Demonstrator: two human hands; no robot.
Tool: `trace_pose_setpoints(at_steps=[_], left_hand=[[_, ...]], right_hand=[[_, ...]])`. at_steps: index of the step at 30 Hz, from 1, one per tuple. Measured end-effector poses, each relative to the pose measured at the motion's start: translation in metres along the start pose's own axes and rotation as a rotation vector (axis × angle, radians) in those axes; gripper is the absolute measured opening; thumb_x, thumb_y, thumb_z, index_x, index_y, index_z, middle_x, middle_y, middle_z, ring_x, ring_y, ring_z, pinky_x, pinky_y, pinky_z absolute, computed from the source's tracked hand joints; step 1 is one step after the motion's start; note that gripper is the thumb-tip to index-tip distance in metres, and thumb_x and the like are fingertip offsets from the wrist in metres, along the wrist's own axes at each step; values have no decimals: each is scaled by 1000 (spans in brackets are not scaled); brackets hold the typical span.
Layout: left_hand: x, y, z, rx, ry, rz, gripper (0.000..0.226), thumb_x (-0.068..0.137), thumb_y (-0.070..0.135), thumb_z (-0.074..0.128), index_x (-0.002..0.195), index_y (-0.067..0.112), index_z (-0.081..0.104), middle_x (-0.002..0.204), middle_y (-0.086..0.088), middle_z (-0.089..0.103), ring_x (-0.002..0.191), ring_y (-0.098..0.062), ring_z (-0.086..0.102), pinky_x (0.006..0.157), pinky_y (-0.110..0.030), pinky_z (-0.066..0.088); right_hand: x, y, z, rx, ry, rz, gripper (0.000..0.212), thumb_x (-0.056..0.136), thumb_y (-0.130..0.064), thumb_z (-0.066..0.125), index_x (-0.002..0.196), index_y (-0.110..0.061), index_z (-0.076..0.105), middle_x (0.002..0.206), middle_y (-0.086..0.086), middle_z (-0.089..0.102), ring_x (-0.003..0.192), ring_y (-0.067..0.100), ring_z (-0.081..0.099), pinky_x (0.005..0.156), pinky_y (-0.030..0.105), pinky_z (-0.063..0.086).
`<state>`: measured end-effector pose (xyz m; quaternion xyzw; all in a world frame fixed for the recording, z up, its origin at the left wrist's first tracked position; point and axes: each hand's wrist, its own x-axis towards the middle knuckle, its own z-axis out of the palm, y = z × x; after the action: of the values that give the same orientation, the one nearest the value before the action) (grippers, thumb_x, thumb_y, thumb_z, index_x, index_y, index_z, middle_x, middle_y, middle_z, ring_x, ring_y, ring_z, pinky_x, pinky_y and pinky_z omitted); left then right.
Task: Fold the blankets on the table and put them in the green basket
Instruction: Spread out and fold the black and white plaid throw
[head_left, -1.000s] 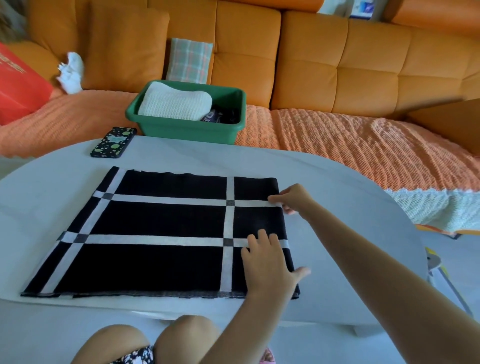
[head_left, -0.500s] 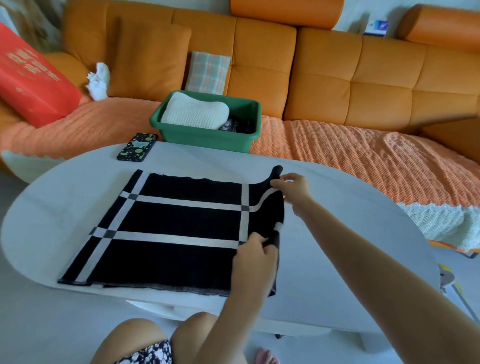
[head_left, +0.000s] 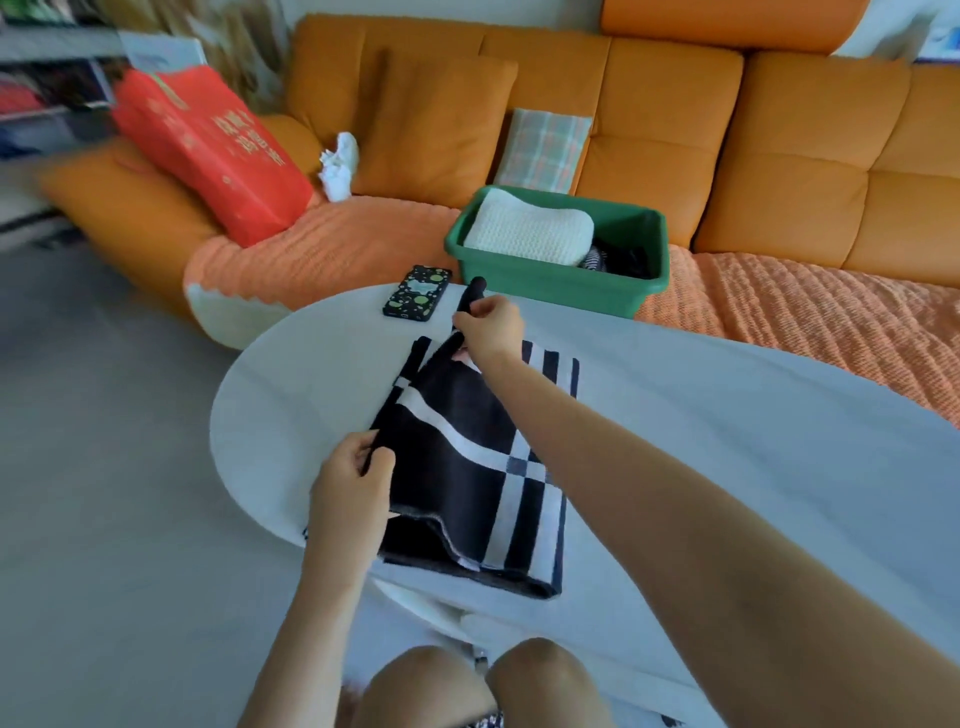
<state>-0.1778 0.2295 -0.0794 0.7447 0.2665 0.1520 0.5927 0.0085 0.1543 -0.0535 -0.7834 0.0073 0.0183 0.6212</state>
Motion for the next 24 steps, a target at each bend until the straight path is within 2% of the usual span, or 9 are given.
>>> trace_pose_setpoints(at_steps=[2,4,6,8,11,14,17,21,24], left_hand=[[4,-10,-13,135,73,47,18,90,10,44,97,16,59,83,0,63,75,-14,57,60,-23,43],[6,-25,-18,285,109,77,19,91,12,42,101,16,58,80,0,61,72,-17,55,55,-25,40],[12,-42,-19,477,161,158,26,91,12,44,114,11,57,93,-6,64,87,-25,55,66,-33,44],[18,-54,-21,639,191,190,32,91,13,50,122,7,56,108,-13,61,101,-32,50,81,-41,42],[19,-58,-21,723,235,301,33,88,12,59,120,5,58,114,-17,60,107,-37,50,85,-46,43],[23,-56,-15,726,117,529,32,89,9,56,121,7,59,123,-13,59,122,-34,47,99,-47,38],[30,-67,-7,920,-89,643,43,98,32,35,134,13,49,140,-11,46,135,-31,35,109,-44,24],[33,-89,-7,1101,-226,592,64,97,52,2,144,19,31,148,-9,34,138,-25,28,114,-37,19],[36,-81,-7,1083,-270,599,93,73,68,-30,146,24,6,156,-4,8,143,-18,-2,114,-34,0]], right_hand=[[2,6,31,-94,-45,-18,4,87,-6,54,88,-6,50,88,13,57,56,29,61,63,45,57],[0,20,54,-326,-126,-45,10,91,-15,51,91,-5,52,91,15,56,77,32,60,69,39,52],[-5,38,64,-553,-200,-79,32,96,-26,46,114,0,53,114,18,53,105,32,52,87,37,43],[-13,48,62,-680,-229,-178,44,99,-32,41,130,-1,47,132,17,45,123,32,38,101,37,33],[-20,55,48,-810,-270,-302,51,100,-37,36,142,-10,35,153,12,24,141,29,18,113,39,16],[-29,67,23,-981,-323,-421,54,101,-41,29,148,-15,23,159,7,2,146,24,-2,117,40,0],[-36,85,-4,-1058,-352,-409,58,100,-47,21,151,-20,12,159,4,-6,145,21,-12,117,39,-6],[-39,101,-17,-1126,-379,-368,59,98,-53,13,150,-27,0,158,1,-8,145,17,-14,117,36,-8],[-34,95,-21,-1121,-369,-367,63,97,-55,12,151,-25,1,158,1,-9,145,18,-14,117,37,-9]])
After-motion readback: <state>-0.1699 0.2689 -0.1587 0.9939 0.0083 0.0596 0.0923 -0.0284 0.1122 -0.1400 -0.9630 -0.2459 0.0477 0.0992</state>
